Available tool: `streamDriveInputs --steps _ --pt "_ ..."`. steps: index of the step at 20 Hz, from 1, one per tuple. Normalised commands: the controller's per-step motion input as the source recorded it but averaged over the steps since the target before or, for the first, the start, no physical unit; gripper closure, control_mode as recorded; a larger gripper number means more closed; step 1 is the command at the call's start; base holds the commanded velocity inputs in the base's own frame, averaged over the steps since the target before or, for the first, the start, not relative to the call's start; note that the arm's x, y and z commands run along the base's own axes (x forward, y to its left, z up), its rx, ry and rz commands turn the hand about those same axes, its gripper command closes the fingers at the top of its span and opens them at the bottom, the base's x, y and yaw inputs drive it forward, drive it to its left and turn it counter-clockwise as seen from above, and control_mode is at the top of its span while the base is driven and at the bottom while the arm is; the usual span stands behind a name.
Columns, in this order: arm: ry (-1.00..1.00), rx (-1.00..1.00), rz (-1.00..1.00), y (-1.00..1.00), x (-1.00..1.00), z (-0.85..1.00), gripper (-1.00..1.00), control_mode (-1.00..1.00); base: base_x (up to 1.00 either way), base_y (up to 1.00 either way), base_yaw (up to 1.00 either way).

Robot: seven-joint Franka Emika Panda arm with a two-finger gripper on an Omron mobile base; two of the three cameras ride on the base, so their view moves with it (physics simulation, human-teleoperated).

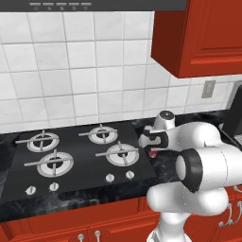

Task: Four empty soda cans are scattered around the kitchen. Gather all the cans and cluster them next to the stove for recycling.

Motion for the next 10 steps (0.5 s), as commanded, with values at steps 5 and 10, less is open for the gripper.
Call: streamDriveInputs --steps 5,10 --pt "0.04 0.0 0.0 0.0 0.0 -0.04 1.0 -1.0 0.0 0.0 0.0" --pt "0.0 0.0 0.0 0.0 0.0 0.0 1.0 -1.0 0.0 0.0 0.0"
